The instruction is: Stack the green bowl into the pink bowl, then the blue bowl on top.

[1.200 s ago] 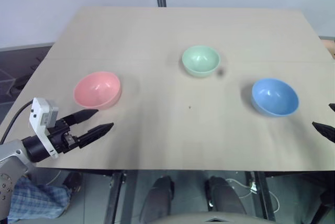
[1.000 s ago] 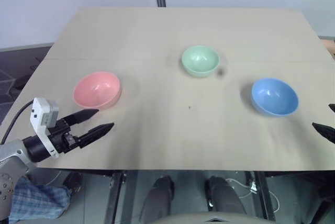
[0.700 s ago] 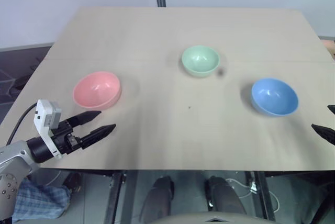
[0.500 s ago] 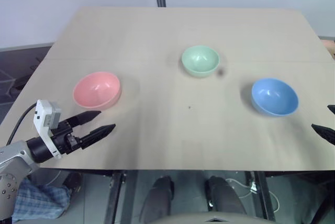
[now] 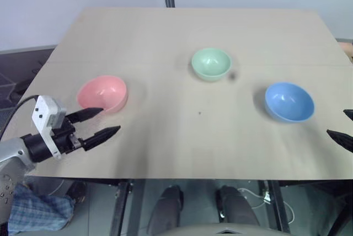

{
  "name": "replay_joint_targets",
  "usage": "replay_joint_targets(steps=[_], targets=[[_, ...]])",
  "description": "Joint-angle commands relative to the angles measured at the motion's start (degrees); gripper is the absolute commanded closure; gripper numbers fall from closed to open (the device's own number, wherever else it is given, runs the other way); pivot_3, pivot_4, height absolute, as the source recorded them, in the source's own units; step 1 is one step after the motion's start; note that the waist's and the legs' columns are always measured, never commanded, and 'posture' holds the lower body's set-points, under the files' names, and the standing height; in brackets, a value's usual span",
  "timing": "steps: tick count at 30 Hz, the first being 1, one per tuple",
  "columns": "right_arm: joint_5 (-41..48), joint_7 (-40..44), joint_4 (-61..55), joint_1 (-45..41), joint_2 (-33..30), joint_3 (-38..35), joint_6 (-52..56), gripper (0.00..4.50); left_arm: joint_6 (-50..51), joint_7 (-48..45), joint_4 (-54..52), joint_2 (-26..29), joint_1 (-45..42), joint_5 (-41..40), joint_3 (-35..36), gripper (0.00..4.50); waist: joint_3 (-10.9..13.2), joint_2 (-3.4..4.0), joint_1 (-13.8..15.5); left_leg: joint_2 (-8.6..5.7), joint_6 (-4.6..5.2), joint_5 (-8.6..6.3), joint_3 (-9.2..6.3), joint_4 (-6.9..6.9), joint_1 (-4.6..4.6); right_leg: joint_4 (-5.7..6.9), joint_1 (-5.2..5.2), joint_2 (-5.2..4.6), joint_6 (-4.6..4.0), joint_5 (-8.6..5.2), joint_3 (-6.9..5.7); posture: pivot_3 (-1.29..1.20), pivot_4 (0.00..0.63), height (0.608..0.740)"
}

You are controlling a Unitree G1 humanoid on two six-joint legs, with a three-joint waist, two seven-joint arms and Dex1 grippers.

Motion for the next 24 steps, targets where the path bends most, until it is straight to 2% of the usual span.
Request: replay_joint_targets(steps=[1, 5, 16, 24], targets=[[1.0, 2.3, -5.2, -0.2, 0.0, 2.4, -1.8, 0.06, -4.3, 1.3, 3.8, 1.4, -2.7, 4.7, -1.0, 0.00, 0.0, 0.04, -0.1, -0.01, 0.00, 0.00, 0.02, -0.01, 0.01, 0.00, 0.00, -0.01, 0.00, 0.00, 0.01, 0.00, 0.150, 0.740], [3.8, 2.2, -9.1, -3.0, -0.5, 4.8, -0.7, 0.06, -6.5, 1.9, 7.3, 2.9, -5.7, 9.1, -4.0, 0.00, 0.0, -0.03, -0.1, -0.01, 0.00, 0.00, 0.03, -0.02, 0.00, 0.00, 0.00, -0.03, 0.01, 0.01, 0.01, 0.00, 0.150, 0.740], [9.3, 0.0, -15.2, -10.5, -1.9, 9.3, 1.7, 0.06, -10.6, 0.2, 12.5, 4.0, -11.9, 14.2, -10.4, 0.00, 0.0, -0.05, 0.0, -0.02, 0.00, 0.00, -0.06, -0.02, -0.06, 0.00, -0.01, -0.06, 0.01, 0.01, -0.06, 0.00, 0.150, 0.740], [9.6, -1.1, -15.7, -10.0, -1.6, 8.8, 1.9, 0.06, -12.9, -0.2, 16.0, 4.8, -12.1, 18.7, -14.0, 0.00, 0.0, -0.07, 0.0, -0.03, 0.00, 0.00, -0.09, -0.01, -0.06, 0.01, -0.01, -0.06, 0.01, 0.02, -0.08, 0.00, 0.150, 0.740]])
